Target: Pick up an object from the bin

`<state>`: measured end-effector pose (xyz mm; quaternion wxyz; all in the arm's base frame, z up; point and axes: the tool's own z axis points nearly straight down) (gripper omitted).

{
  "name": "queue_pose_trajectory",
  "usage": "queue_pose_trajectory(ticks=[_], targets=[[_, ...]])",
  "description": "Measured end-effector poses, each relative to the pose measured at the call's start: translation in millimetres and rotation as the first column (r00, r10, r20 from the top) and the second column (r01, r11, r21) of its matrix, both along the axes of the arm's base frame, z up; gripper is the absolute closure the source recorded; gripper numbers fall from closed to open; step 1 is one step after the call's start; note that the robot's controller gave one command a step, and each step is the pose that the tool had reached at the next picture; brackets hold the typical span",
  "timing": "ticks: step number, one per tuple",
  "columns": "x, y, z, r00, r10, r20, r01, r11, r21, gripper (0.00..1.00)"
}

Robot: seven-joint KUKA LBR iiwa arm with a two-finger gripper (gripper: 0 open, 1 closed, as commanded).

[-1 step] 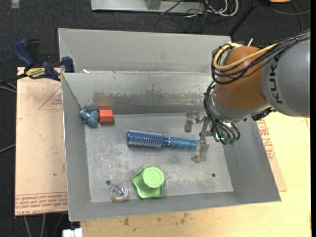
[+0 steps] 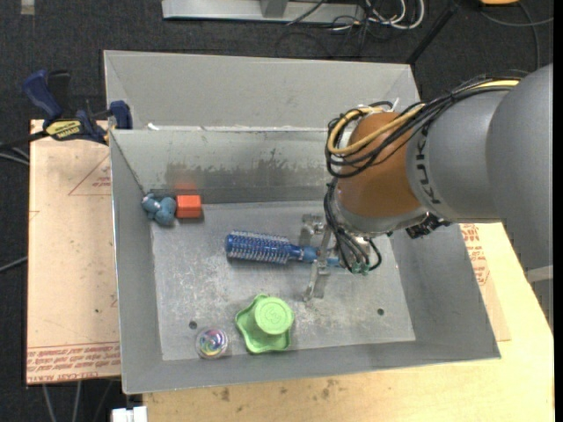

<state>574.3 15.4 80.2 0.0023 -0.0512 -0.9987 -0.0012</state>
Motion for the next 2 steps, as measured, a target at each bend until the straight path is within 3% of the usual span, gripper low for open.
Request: queue_pose_trajectory(ticks=[1,2], targets=[[1.3,-2,4,1.000,-0.001,0.005,0.001,1.000,-0.002,1.00],[-14.3,0,135,0.999,0.045,0.013,-0.045,0.999,-0.003,1.00]])
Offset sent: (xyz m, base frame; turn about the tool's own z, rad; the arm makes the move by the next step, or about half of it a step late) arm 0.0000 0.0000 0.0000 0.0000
